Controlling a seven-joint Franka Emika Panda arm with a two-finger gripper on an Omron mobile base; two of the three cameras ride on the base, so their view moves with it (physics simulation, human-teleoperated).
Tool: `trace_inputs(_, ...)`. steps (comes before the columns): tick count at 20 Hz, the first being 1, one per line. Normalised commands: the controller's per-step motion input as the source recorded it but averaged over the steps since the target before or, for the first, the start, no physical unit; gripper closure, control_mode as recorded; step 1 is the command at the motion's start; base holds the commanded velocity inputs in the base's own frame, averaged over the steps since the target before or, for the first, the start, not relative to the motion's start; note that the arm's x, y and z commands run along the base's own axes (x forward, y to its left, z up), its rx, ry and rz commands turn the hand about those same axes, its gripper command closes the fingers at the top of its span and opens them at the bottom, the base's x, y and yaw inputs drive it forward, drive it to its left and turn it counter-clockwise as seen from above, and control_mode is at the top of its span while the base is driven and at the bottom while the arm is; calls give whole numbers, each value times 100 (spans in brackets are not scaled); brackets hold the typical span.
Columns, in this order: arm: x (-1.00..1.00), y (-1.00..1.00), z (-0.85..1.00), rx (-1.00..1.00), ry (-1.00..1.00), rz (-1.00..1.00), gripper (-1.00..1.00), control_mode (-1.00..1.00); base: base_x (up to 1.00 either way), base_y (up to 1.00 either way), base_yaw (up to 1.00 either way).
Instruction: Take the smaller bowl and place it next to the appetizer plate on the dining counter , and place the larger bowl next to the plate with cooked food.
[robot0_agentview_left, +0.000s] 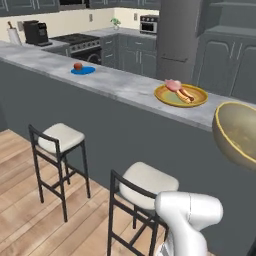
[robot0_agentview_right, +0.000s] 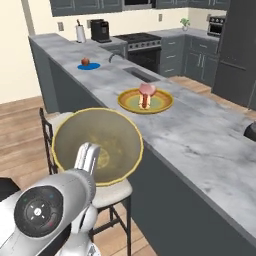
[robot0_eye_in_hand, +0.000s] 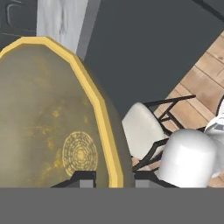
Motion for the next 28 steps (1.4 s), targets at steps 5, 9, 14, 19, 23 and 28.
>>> trace_inputs(5,0,0,0,0,0,0,100,100,30,-63,25)
trace_inputs(9,0,0,0,0,0,0,100,100,42,-51,27)
trace_inputs(14,38,-15,10,-9,8,6,100,-100,9,-2,2)
trace_inputs(19,33,-6,32,-31,6,2,100,-100,0,0,0)
trace_inputs(23,49,-30,10,-17,1,3,100,-100,0,0,0)
trace_inputs(28,53,-59,21,-1,15,5,100,-100,0,0,0)
